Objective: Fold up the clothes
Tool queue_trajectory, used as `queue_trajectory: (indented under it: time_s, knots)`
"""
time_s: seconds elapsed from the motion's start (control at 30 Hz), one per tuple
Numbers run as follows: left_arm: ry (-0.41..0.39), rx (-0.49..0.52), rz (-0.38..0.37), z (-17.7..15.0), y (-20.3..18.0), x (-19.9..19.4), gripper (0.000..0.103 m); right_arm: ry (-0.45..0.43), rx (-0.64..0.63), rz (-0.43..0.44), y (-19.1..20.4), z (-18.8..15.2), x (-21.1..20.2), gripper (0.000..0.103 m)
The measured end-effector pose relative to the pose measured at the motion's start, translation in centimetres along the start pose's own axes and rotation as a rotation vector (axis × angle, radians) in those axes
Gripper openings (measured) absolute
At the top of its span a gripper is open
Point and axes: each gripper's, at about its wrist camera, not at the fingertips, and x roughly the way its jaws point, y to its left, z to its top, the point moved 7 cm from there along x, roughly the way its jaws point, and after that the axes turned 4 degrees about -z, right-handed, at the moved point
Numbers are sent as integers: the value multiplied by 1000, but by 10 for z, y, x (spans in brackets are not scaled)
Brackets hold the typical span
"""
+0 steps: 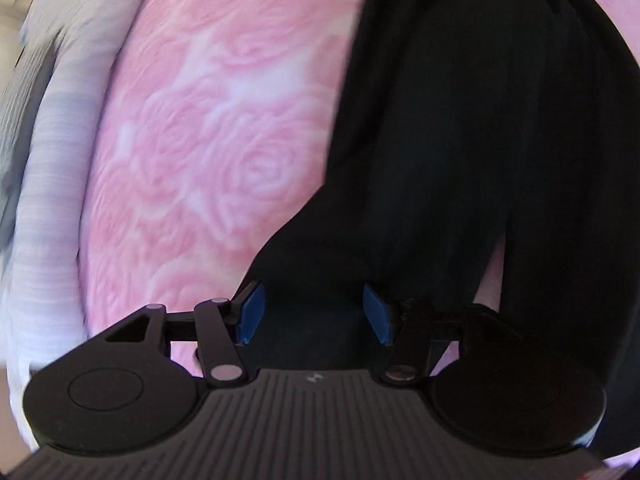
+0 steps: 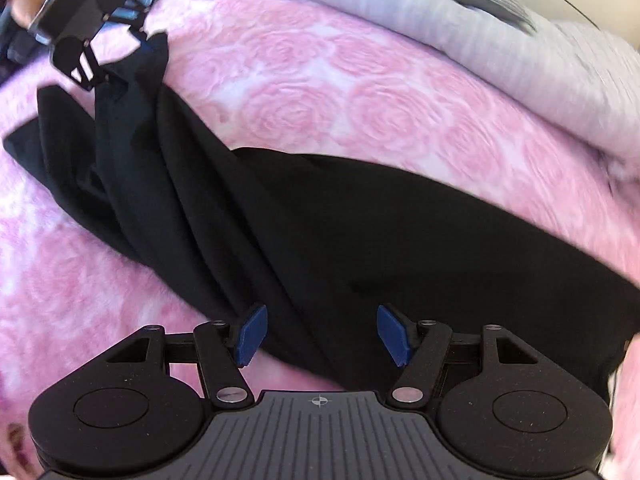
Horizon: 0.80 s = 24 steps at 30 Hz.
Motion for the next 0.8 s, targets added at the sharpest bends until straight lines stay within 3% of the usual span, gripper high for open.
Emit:
queue_trajectory:
  time_s: [0.07, 0.13, 0.23, 0.33, 0.43, 0.5, 0.57, 0.63, 0.7, 0.8]
  knots:
    - [-11, -2, -68, -2, -5, -3, 13, 18, -23, -3, 6, 8, 9, 65]
    - [-1, -37, -28, -6, -7, -13, 0, 38, -40, -8, 7, 12, 17, 65]
    - [-23, -149, 29, -16, -11, -52, 0, 53, -44, -2, 7, 15, 13, 65]
    - [-36, -245, 40, -22, -39, -107, 0, 58, -59, 12, 7, 12, 8, 65]
    - [-10, -327, -97, -23, -92, -144, 0, 59, -72, 36, 7, 5, 6, 65]
    - [22, -388, -213, -25, -124, -154, 9, 65, -87, 47, 7, -2, 5, 65]
    - [18, -453, -240, -25, -133, -159, 22, 67, -107, 51, 6, -9, 3, 65]
    - [-11, -540, -205, -23, -116, -157, 36, 66, -118, 47, 1, -16, 0, 65]
    - [-49, -607, -143, -19, -91, -149, 39, 71, -121, 31, -10, -25, -1, 65]
    - [-62, -612, -87, -9, -52, -111, 47, 101, -124, -5, -32, -44, -1, 65]
